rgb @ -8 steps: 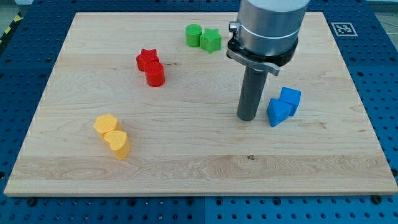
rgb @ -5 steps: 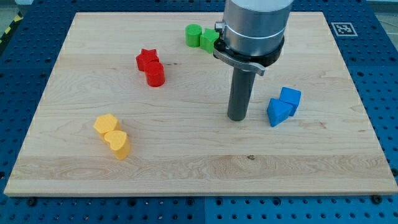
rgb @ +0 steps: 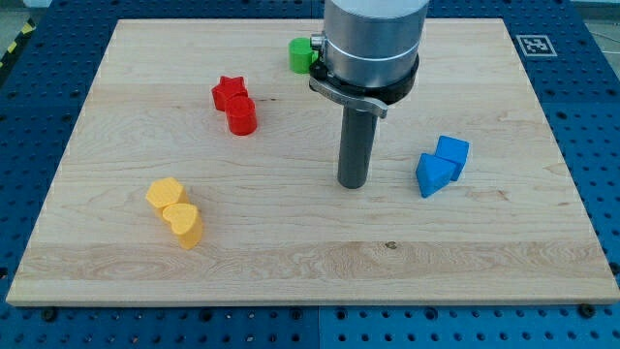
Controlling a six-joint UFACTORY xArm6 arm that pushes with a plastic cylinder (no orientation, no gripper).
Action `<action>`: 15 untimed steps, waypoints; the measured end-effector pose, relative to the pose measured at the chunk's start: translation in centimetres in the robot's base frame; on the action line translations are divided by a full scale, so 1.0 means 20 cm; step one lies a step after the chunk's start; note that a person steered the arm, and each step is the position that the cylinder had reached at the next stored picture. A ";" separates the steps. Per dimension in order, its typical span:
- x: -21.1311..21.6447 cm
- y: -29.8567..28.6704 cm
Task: Move the arm below the red circle
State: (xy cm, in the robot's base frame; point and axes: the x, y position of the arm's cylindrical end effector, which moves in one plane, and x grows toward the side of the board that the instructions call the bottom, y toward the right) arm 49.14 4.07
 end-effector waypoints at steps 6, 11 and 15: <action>-0.04 -0.20; -0.12 -0.35; -0.12 -0.42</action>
State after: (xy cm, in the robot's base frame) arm 46.70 -4.32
